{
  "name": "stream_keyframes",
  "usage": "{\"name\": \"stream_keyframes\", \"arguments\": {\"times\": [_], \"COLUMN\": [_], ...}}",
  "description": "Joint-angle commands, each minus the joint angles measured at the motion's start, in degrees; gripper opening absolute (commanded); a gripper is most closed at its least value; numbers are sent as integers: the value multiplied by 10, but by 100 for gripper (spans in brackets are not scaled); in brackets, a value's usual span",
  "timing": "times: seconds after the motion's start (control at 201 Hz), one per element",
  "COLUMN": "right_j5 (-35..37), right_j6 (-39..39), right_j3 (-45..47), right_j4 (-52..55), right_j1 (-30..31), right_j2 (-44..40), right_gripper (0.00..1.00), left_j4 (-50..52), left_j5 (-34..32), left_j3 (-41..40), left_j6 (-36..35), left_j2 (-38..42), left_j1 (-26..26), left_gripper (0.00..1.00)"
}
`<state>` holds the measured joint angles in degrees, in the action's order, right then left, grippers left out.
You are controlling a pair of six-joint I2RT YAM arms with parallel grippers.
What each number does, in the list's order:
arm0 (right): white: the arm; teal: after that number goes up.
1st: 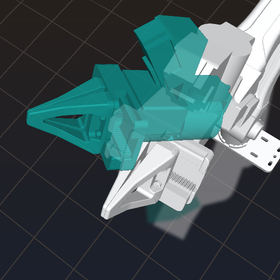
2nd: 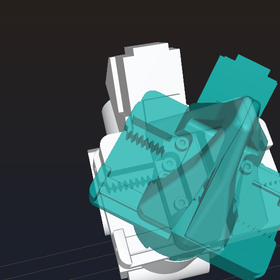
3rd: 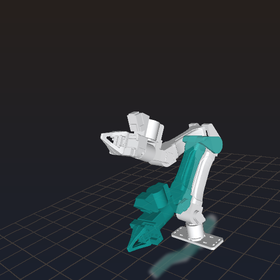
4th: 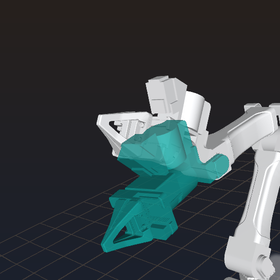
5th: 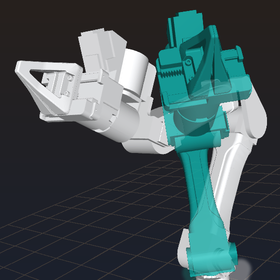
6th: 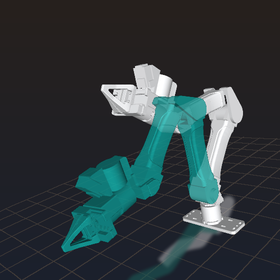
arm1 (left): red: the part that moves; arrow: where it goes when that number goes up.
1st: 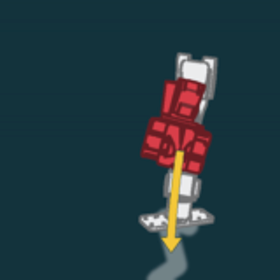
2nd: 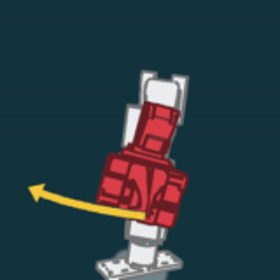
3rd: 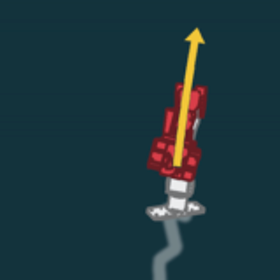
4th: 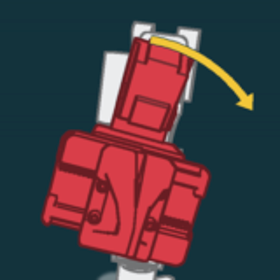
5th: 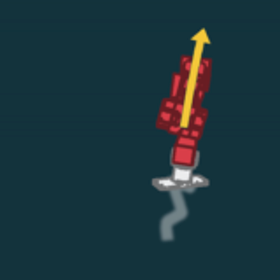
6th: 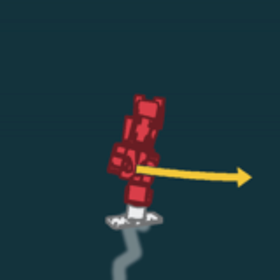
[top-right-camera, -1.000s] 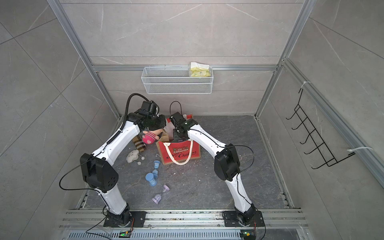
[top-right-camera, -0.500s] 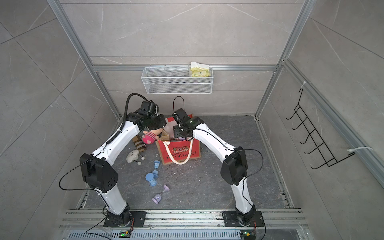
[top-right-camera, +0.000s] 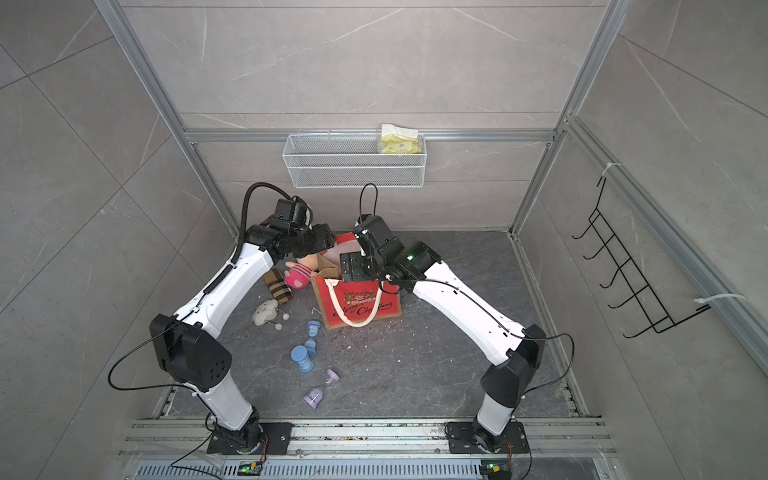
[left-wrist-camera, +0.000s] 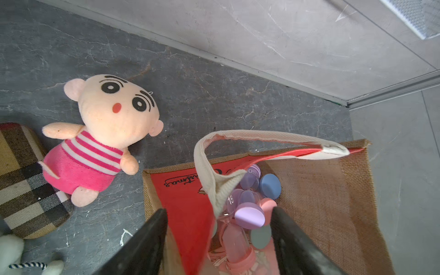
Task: Put the hourglass into the canvas bag
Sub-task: Place the hourglass in the canvas bag, then pick up the hourglass from the center of the board.
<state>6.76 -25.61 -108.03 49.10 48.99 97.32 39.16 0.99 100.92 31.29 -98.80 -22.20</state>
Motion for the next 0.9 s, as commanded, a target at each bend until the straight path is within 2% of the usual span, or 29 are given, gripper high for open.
{"name": "stream_keyframes", "arguments": {"times": [0.0, 0.179, 0.353, 0.662, 0.896], "right_j5": [43, 64, 63, 42, 33], "right_j6": [8, -12, -6, -27, -27], "right_j3": [32, 74, 131, 141, 92], "right_j4": [10, -4, -78, -152, -157], "right_j1": [68, 156, 226, 253, 254], "right_j2": [-31, -43, -24, 101, 182], "right_gripper": [93, 95, 97, 90, 83], "left_j4": [-5, 2, 14, 71, 71], "left_j5": [-25, -56, -95, -153, -168], "left_j3": [2, -42, -88, -170, -208], "left_j6": [-17, -30, -35, -40, -33], "left_j2": [51, 104, 168, 276, 315], "left_j1": [0, 2, 8, 38, 39], "left_gripper": [78, 87, 91, 95, 98]}}
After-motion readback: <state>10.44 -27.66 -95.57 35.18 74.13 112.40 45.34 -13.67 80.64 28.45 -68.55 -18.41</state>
